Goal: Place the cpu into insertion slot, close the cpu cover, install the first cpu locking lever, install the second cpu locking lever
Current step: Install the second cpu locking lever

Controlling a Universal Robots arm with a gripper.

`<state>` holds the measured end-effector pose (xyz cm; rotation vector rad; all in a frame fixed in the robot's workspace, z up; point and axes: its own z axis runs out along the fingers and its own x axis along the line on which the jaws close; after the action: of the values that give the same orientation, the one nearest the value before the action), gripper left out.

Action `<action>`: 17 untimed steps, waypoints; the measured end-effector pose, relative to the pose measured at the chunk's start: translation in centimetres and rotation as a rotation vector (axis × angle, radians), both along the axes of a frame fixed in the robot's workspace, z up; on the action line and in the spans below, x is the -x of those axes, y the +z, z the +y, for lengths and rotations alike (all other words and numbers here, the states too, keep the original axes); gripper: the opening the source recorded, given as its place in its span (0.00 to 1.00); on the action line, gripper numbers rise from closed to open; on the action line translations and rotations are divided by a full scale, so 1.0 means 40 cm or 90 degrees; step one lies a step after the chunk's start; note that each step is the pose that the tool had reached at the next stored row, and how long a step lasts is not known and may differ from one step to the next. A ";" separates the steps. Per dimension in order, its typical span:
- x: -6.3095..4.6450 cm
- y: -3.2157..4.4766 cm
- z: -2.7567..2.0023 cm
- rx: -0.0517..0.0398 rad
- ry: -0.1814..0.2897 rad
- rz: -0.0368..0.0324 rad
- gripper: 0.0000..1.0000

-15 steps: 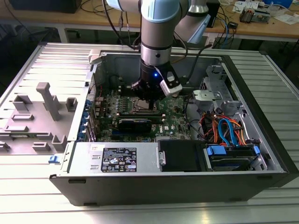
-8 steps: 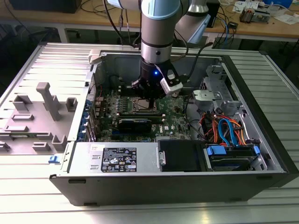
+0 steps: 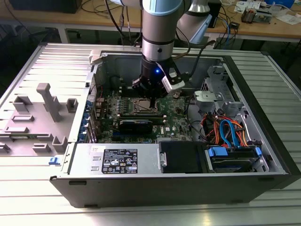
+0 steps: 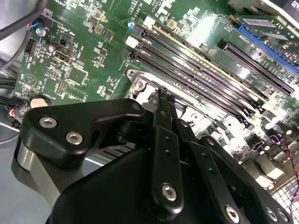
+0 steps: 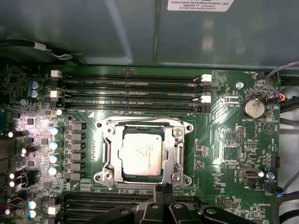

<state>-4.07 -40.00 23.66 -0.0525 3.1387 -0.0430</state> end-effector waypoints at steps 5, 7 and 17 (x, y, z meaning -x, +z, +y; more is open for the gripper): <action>0.015 0.000 -0.012 -0.0003 0.000 0.0000 0.11; 0.023 0.000 -0.018 -0.0009 0.000 0.0000 0.11; 0.026 0.000 -0.028 -0.0021 0.000 0.0001 0.11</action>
<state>-5.12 -41.13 23.67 -0.0522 3.1388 -0.0378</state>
